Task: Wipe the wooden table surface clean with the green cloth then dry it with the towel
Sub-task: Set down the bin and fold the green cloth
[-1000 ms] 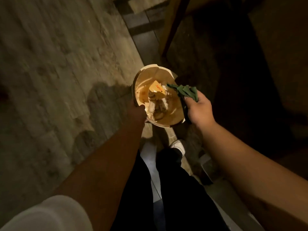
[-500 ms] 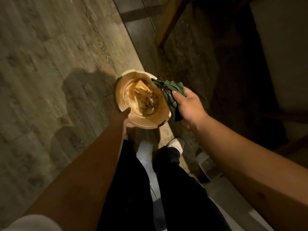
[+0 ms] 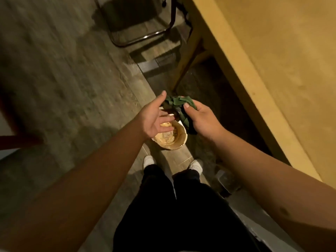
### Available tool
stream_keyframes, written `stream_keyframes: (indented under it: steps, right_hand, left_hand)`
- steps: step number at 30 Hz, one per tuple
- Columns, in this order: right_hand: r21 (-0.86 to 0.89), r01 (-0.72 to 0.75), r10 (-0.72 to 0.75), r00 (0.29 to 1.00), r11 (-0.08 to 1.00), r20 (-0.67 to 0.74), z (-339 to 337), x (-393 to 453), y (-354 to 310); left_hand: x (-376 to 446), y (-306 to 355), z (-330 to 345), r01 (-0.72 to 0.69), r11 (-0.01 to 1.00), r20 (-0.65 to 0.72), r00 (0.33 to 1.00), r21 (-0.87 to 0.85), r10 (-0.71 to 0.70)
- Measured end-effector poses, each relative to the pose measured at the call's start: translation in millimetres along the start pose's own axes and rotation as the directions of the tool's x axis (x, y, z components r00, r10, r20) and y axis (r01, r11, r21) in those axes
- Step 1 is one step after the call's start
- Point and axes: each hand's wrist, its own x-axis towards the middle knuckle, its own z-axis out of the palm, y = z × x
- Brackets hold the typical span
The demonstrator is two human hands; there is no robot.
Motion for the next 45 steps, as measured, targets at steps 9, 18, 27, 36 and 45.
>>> stream_keyframes:
  steps: [9, 18, 27, 36, 45]
  right_hand:
    - [0.146, 0.046, -0.045, 0.999, 0.988, -0.013, 15.2, -83.4, -77.7]
    - [0.28, 0.062, -0.059, 0.998, 0.958, -0.019, 5.8, -110.3, -72.2]
    - [0.038, 0.219, -0.212, 0.968, 0.975, -0.132, -32.3, -83.7, -93.1]
    - [0.503, 0.082, -0.027, 0.993, 0.86, -0.115, -87.4, -60.1, -134.1]
    - [0.744, 0.062, -0.145, 0.988, 0.666, 0.047, -115.9, -43.3, -190.0]
  left_hand:
    - [-110.1, 49.6, 25.9, -0.072, 0.997, 0.089, 0.994, 0.022, 0.07]
    - [-127.5, 58.1, 67.9, -0.018, 0.952, -0.041, 0.999, 0.306, 0.033]
    - [-118.5, 89.6, 121.5, -0.21, 0.931, -0.168, 0.949, 0.297, 0.267]
    - [-122.0, 135.9, 145.1, -0.372, 0.834, -0.081, 0.895, 0.407, 0.438]
    - [-107.4, 181.4, 155.6, -0.366, 0.869, 0.073, 0.929, 0.332, 0.363]
